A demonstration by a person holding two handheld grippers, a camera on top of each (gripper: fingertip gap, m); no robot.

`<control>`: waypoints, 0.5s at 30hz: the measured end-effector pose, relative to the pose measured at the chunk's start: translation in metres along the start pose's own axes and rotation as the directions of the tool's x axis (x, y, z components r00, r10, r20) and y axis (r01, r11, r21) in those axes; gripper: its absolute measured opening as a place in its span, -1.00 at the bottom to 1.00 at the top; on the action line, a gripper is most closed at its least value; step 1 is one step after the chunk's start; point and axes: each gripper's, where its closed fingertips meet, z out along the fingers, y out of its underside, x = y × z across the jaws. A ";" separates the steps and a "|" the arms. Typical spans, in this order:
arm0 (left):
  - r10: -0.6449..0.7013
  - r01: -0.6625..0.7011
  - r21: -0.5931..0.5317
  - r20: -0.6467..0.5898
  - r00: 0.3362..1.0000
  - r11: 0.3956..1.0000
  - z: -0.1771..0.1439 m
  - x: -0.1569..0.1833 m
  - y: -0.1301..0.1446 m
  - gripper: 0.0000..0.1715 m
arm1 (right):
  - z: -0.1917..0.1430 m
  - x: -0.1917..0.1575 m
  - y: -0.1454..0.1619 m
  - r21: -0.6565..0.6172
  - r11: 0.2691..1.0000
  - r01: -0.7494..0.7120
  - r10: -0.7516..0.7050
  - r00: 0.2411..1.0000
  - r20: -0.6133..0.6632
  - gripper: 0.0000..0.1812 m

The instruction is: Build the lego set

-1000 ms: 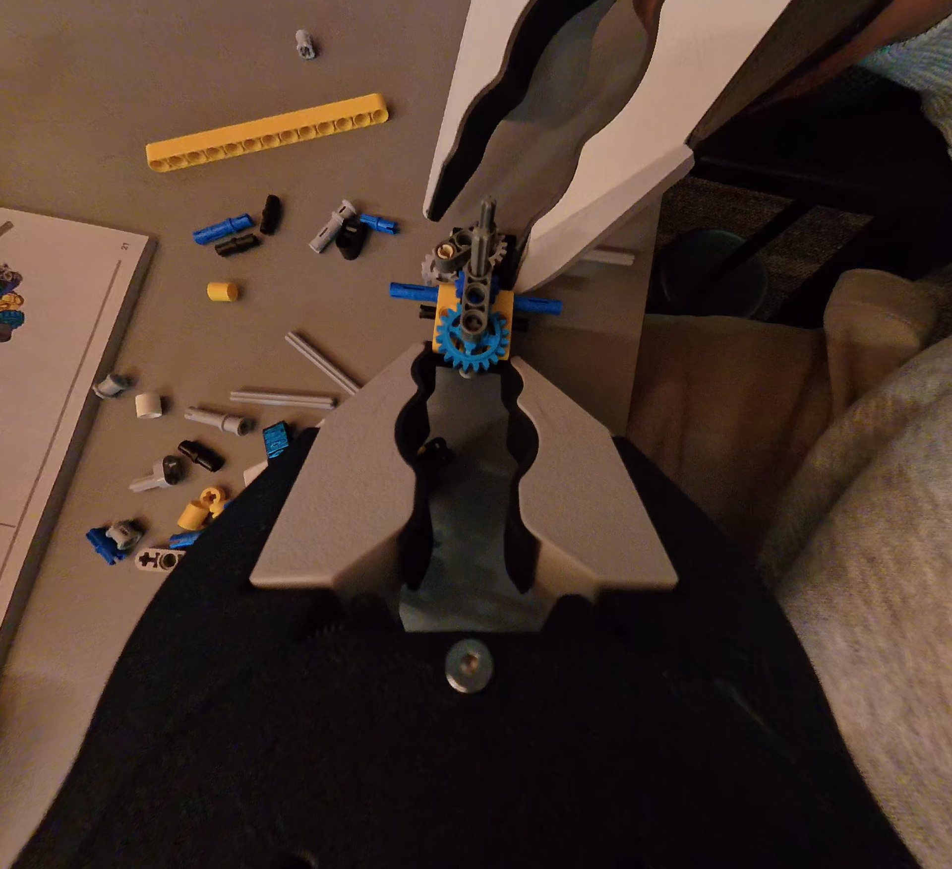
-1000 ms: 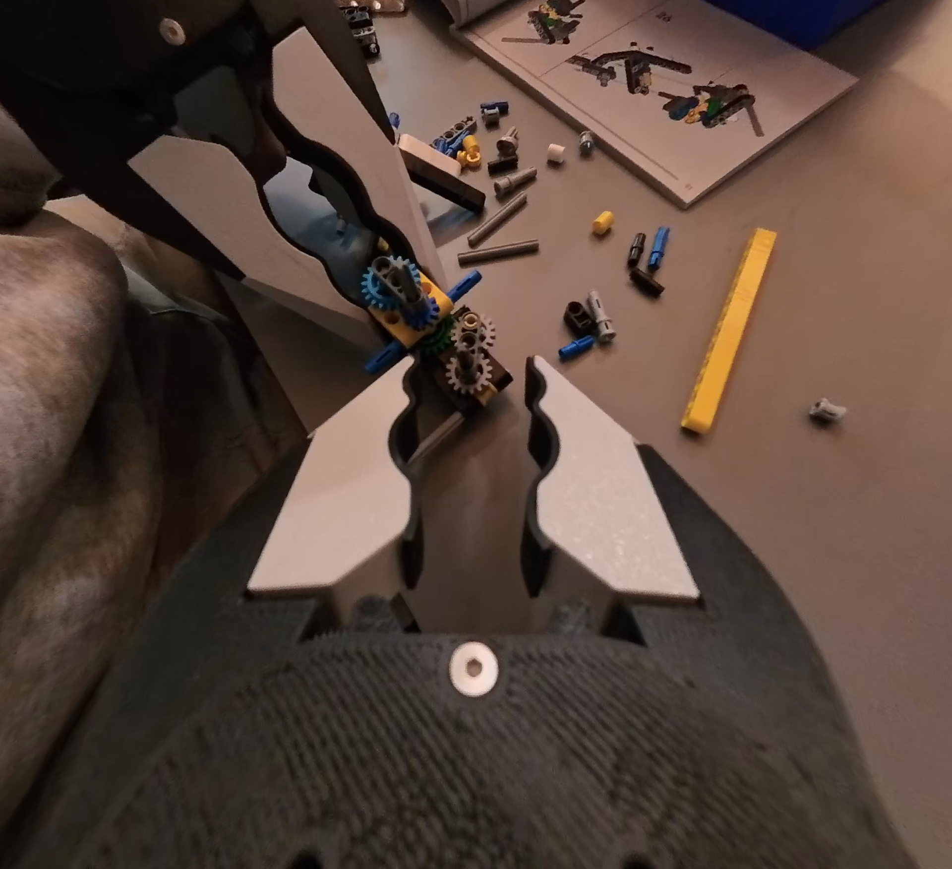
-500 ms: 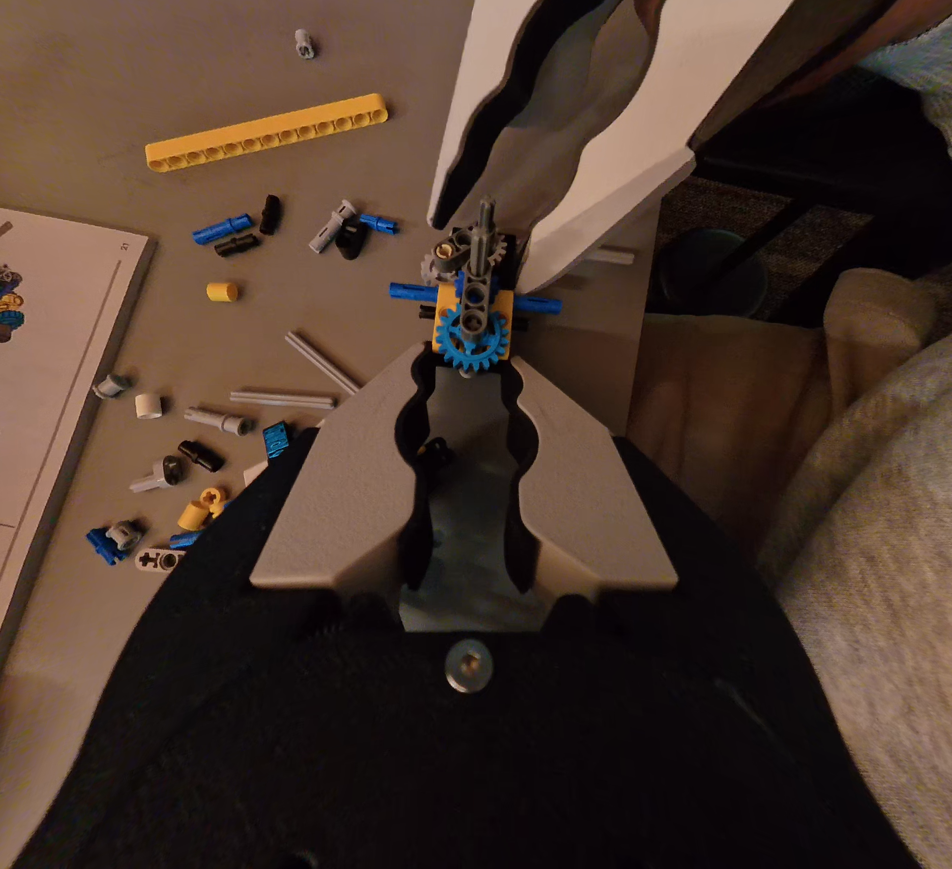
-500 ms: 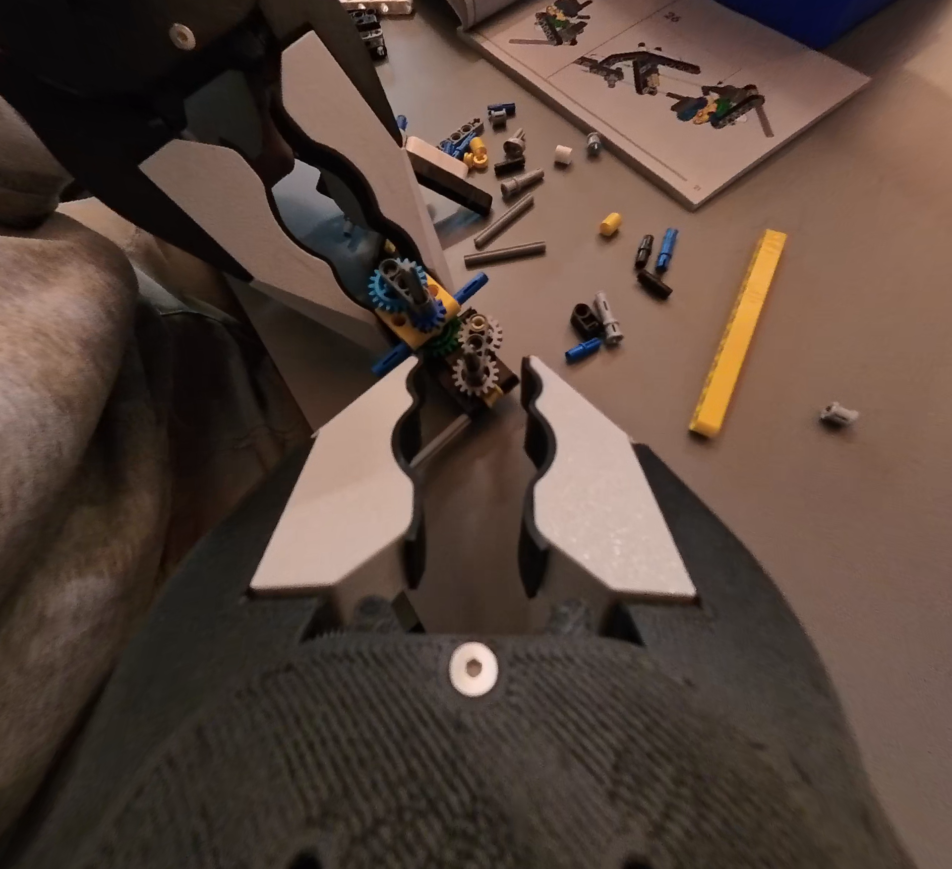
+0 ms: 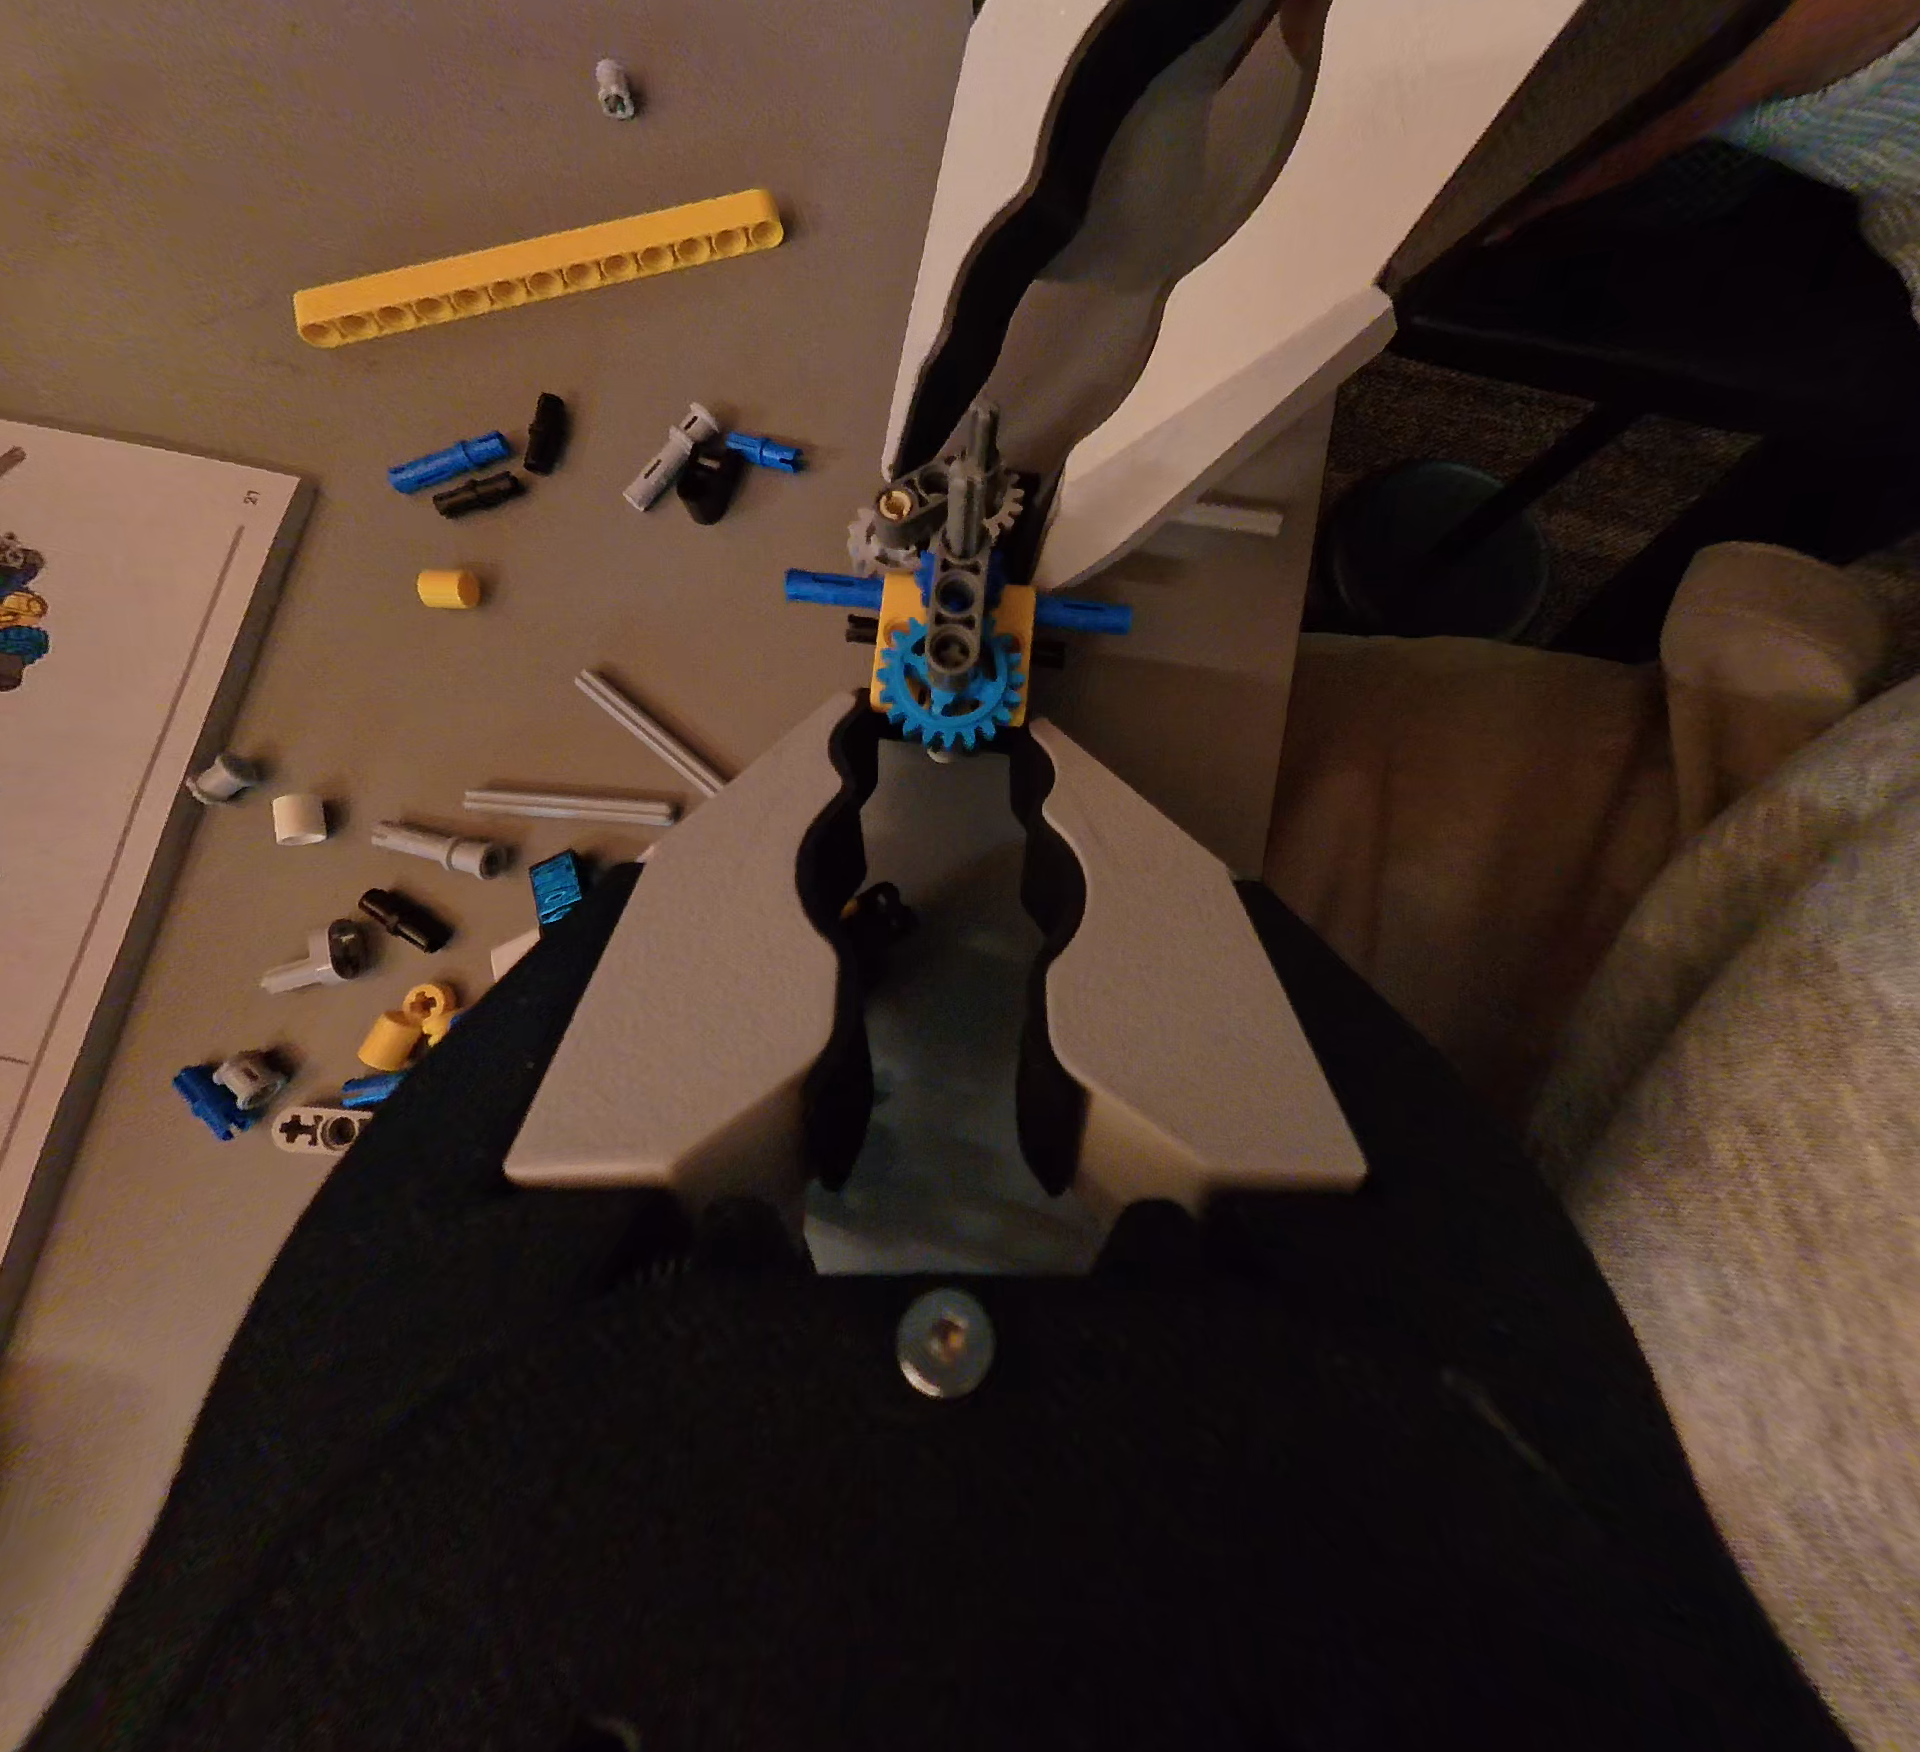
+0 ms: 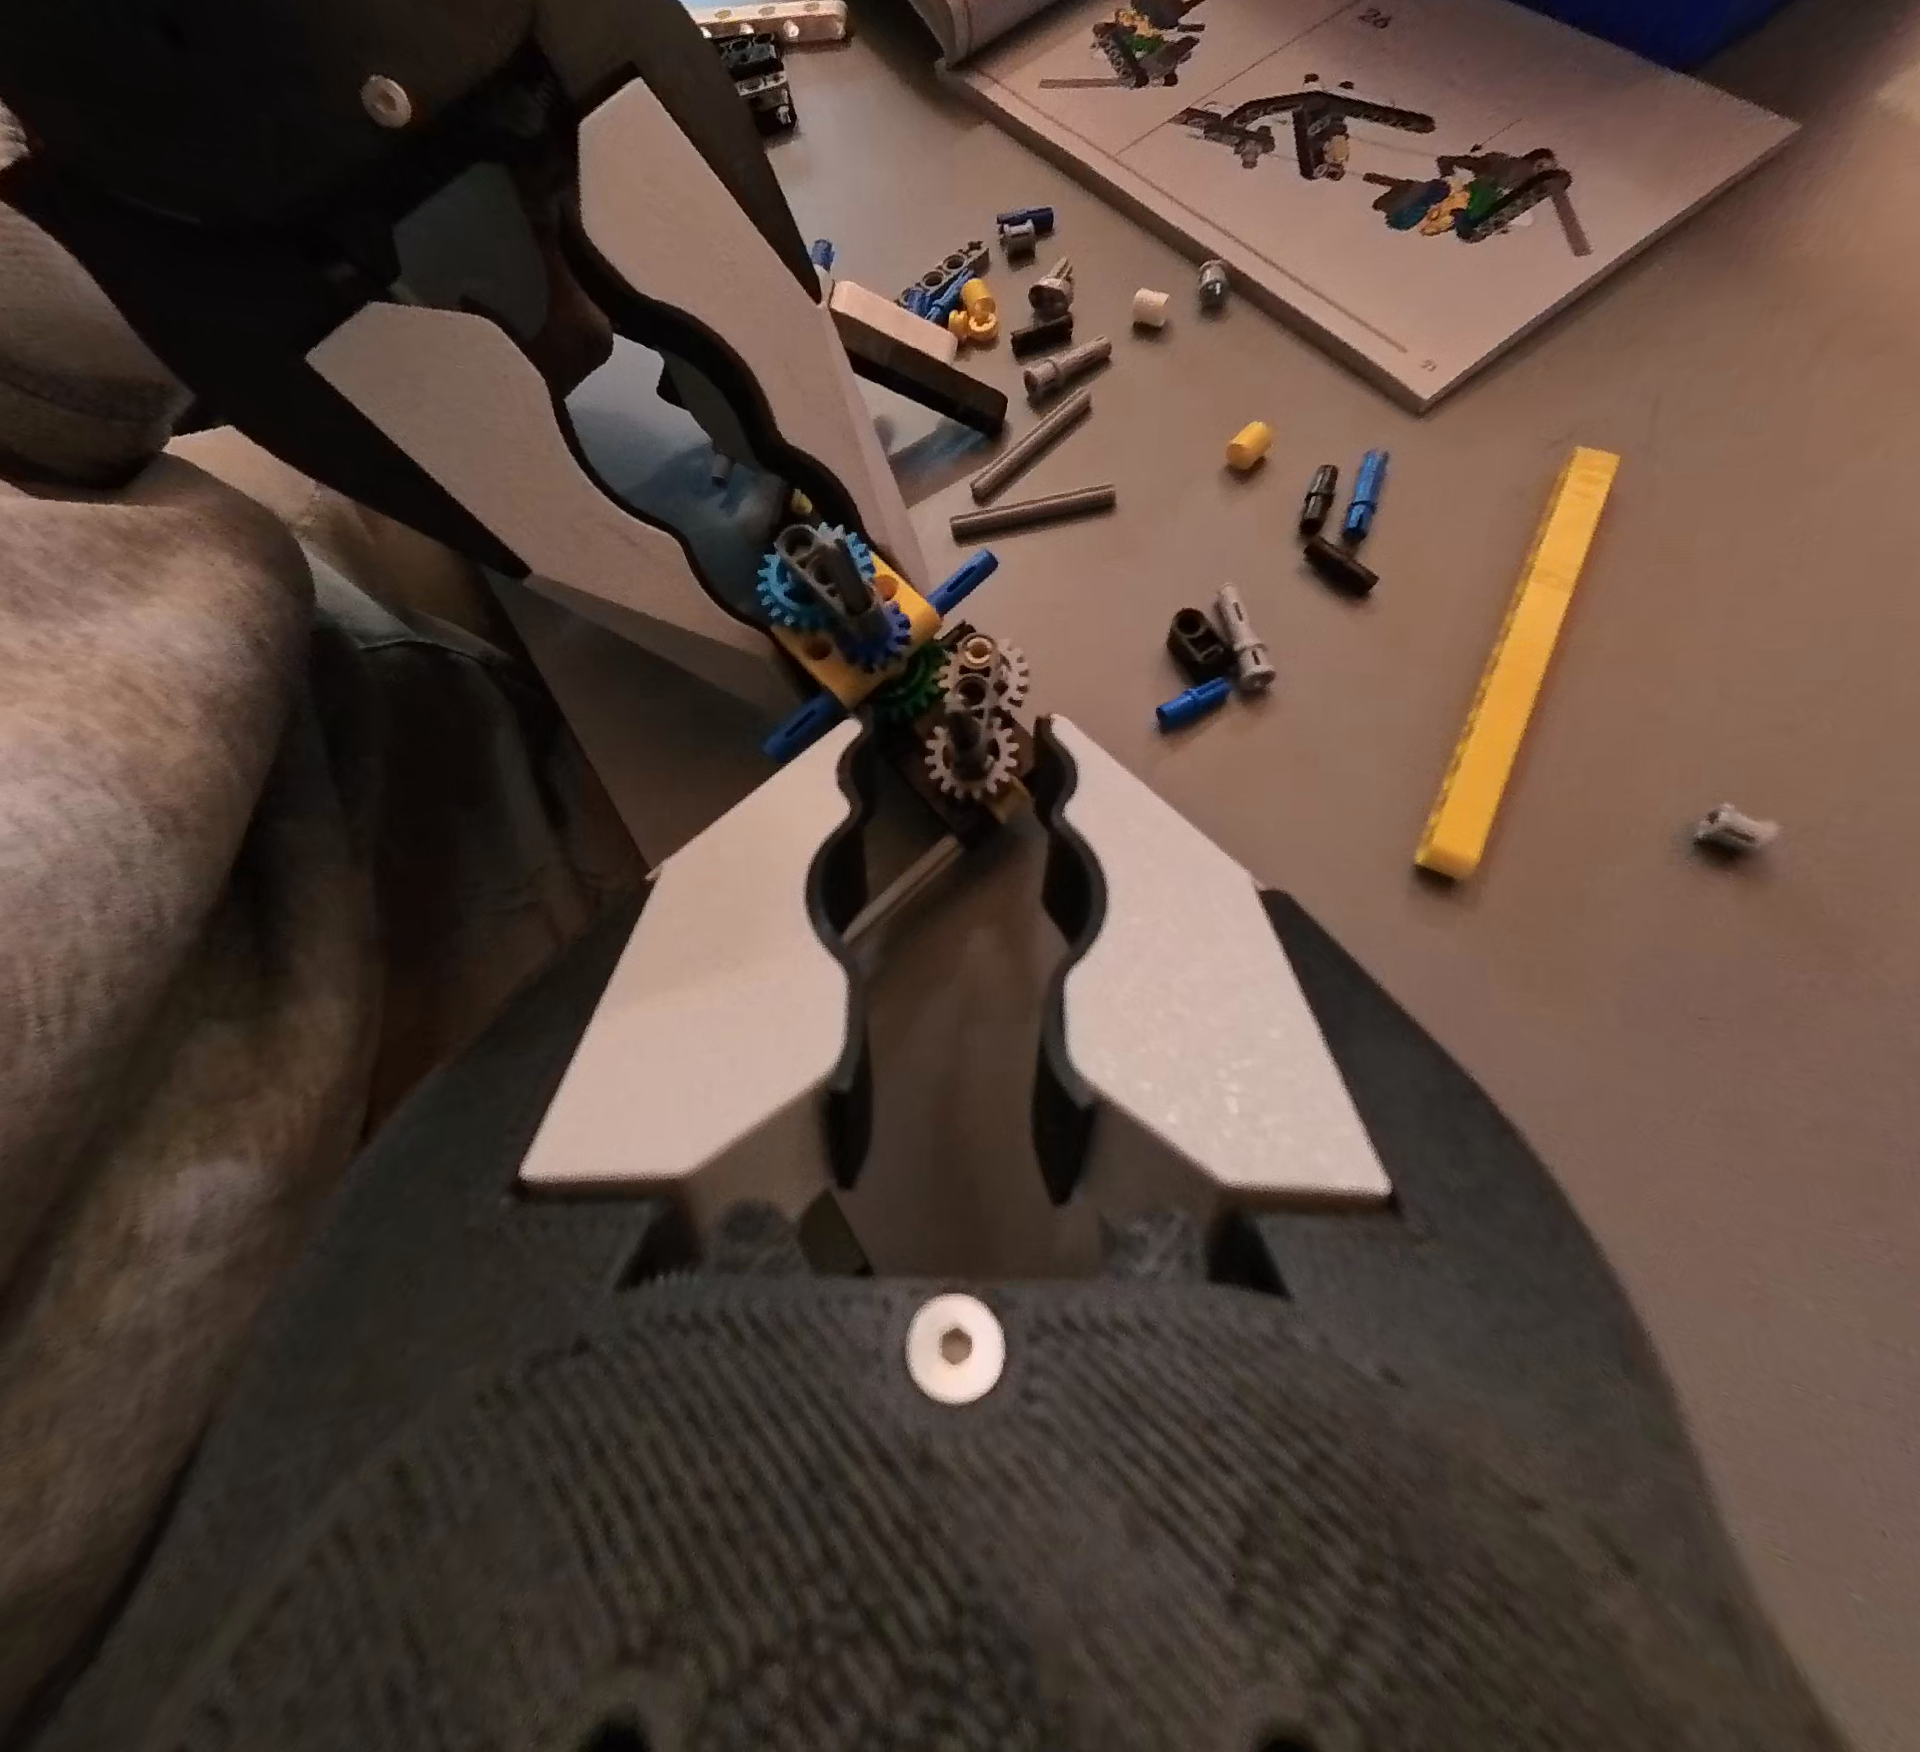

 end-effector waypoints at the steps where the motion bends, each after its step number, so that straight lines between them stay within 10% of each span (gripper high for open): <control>1: 0.000 0.000 0.000 0.000 1.000 1.000 0.000 0.000 0.000 -0.73 | 0.000 0.000 0.000 0.000 1.000 0.000 0.000 1.000 0.000 -0.69; 15: -0.003 0.003 0.001 0.000 1.000 1.000 0.000 0.000 0.000 -0.73 | 0.000 -0.001 0.000 -0.001 1.000 -0.004 0.004 1.000 0.007 -0.72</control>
